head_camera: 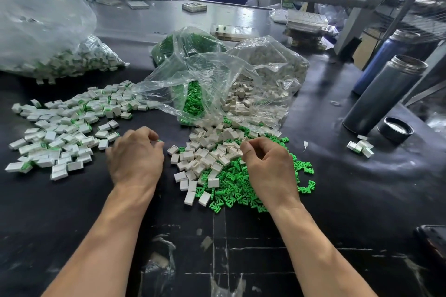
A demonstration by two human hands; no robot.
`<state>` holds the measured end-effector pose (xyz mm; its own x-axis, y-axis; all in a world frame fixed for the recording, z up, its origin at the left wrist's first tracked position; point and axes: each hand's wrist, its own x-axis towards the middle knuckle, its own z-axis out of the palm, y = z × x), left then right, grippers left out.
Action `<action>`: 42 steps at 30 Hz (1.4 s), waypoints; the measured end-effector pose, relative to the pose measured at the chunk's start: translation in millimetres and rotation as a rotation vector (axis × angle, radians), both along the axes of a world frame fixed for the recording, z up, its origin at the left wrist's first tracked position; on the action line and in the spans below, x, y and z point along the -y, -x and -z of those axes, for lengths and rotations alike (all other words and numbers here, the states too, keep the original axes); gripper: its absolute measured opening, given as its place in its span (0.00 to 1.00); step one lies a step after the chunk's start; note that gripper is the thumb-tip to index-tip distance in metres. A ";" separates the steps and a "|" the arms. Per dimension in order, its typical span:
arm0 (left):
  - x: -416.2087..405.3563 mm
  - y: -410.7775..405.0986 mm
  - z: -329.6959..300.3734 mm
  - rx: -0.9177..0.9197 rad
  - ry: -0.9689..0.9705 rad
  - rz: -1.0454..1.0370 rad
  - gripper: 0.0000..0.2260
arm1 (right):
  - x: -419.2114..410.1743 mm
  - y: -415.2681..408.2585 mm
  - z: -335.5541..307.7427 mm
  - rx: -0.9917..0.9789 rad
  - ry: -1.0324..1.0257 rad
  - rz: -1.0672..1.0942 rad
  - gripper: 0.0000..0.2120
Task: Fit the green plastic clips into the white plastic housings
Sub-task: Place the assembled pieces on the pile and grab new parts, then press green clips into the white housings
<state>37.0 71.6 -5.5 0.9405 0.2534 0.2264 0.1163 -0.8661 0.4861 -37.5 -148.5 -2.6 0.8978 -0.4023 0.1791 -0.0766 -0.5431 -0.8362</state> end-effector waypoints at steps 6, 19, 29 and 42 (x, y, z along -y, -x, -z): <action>9.2 3.4 -1.4 0.054 -0.034 0.040 0.08 | 3.9 1.4 -3.5 -0.008 0.050 0.020 0.10; 25.3 11.1 -5.8 -0.112 -0.003 0.141 0.08 | 16.3 -0.1 -6.4 -0.106 0.198 0.083 0.09; 28.1 13.1 -4.1 -0.036 0.079 0.144 0.04 | 37.5 6.5 -20.1 -0.248 0.231 -0.098 0.03; 49.3 25.2 -8.0 0.225 0.488 0.398 0.07 | 4.5 0.7 -3.3 -0.190 0.434 -0.191 0.05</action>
<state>11.8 22.3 2.6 0.9265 0.0195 0.3758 -0.3172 -0.4969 0.8078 -38.1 -152.9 0.7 0.9809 -0.1531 0.1199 -0.0711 -0.8563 -0.5116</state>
